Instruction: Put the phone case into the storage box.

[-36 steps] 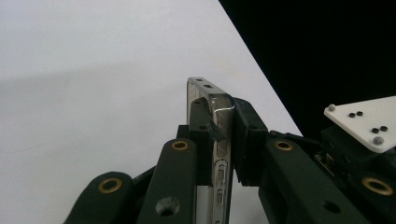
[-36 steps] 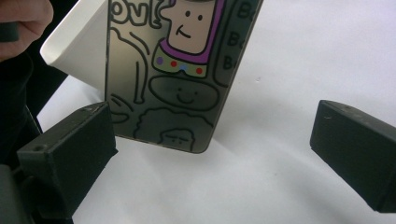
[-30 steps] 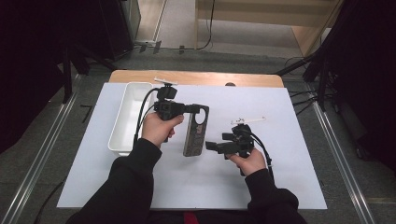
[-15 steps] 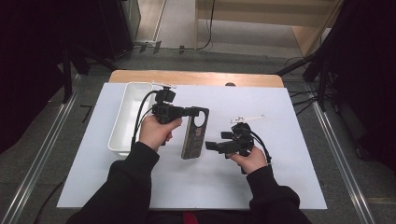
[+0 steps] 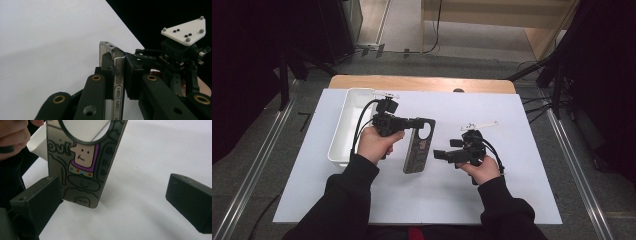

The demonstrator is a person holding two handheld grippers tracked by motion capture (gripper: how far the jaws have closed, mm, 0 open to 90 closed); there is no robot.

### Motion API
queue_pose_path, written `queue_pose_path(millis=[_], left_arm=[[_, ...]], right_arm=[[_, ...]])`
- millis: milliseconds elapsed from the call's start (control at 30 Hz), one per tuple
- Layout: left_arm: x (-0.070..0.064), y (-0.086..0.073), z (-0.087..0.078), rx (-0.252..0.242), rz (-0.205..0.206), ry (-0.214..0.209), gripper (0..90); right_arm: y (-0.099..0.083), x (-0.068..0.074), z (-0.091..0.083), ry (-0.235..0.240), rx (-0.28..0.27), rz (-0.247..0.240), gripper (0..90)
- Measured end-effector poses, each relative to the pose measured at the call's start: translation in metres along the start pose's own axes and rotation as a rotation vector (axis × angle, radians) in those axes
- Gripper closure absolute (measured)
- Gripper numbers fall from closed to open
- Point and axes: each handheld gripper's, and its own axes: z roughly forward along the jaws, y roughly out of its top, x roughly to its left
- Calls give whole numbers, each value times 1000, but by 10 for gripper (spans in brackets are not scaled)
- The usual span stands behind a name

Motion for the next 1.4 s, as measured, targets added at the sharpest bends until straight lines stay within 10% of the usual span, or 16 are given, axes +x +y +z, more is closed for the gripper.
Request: queue_pose_path(millis=[367,1400], left_arm=[[-7,-4,0,16,68,-42,798],[-13,-16,-5,22,82,-97,796]], right_arm=[[3,0,-5,6,-15,-6,0],[14,-1,-10,68,-62,-41,228]])
